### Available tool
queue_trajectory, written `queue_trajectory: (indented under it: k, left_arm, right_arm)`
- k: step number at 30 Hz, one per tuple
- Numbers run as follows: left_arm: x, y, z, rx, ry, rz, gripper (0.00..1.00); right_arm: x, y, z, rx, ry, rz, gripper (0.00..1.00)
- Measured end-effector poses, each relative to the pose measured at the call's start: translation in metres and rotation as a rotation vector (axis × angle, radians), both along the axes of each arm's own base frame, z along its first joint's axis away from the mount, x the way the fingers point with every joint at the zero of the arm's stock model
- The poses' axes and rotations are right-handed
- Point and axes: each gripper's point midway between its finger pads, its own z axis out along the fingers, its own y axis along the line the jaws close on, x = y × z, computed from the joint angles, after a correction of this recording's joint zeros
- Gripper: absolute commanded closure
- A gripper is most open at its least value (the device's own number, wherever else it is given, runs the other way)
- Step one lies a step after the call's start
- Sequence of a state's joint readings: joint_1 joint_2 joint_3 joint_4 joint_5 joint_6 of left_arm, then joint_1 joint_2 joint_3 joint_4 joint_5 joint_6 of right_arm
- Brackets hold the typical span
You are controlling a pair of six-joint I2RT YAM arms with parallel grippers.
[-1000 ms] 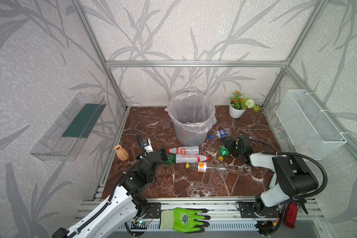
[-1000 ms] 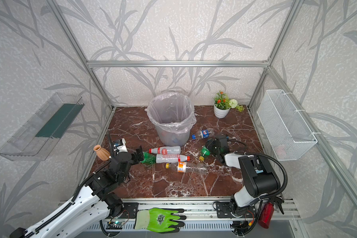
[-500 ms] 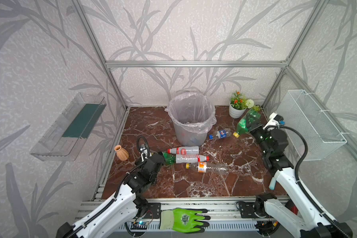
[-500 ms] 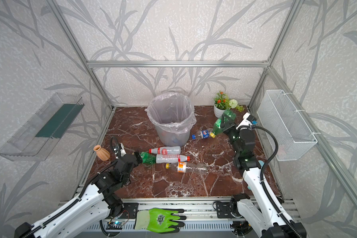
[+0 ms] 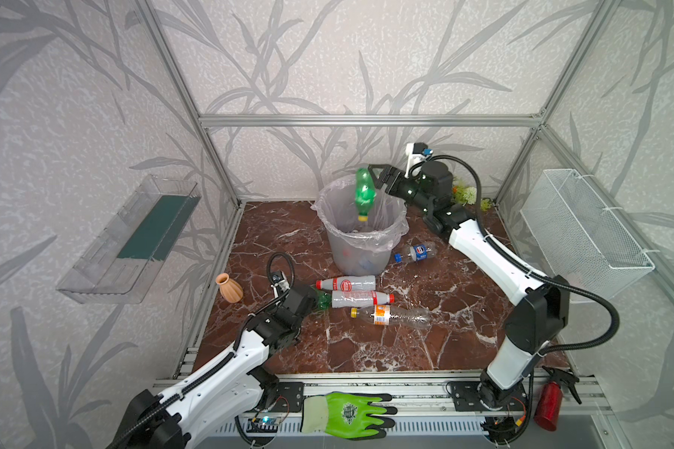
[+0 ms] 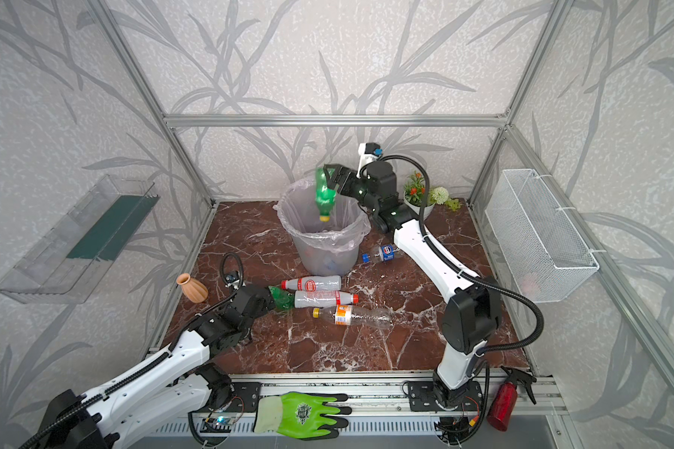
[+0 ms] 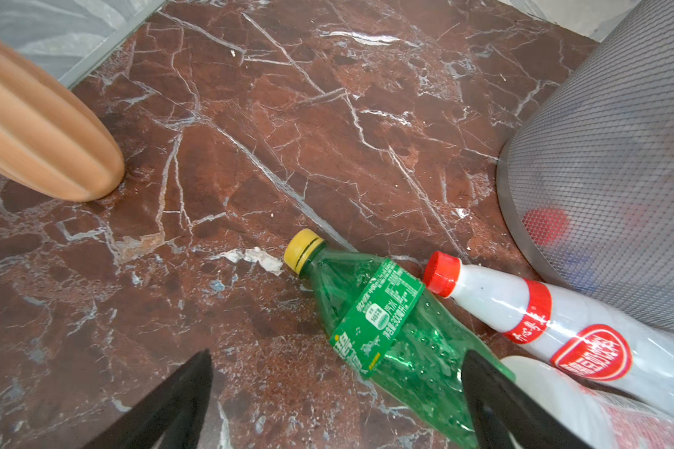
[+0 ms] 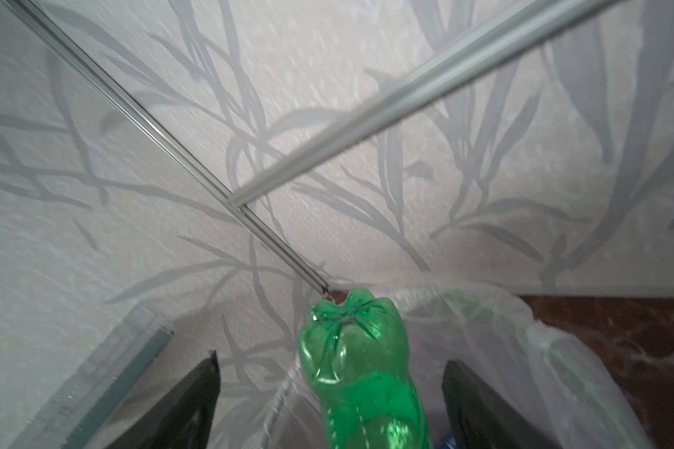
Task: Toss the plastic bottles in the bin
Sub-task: 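Carry the green bottle with the right gripper over the bin and release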
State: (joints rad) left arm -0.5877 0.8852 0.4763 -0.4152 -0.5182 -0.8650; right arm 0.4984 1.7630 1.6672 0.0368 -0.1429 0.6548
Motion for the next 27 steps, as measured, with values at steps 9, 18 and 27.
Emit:
queue_trajectory:
  k: [9,18,27]
  left_arm:
    - [-0.003,-0.024,-0.002,-0.099,0.033,-0.106,0.04]
    - [-0.001,-0.053,0.005,-0.128,0.026,-0.279,0.04]
    - [-0.001,-0.066,0.014,-0.152,-0.010,-0.332,0.04]
  right_arm:
    - [-0.043,-0.065,0.016,-0.044,-0.053,-0.098,0.00]
    - [-0.084,-0.115,-0.036,-0.073,-0.014,-0.157,0.00]
    - [-0.133,-0.122,-0.154,-0.255,0.151,-0.021,0.10]
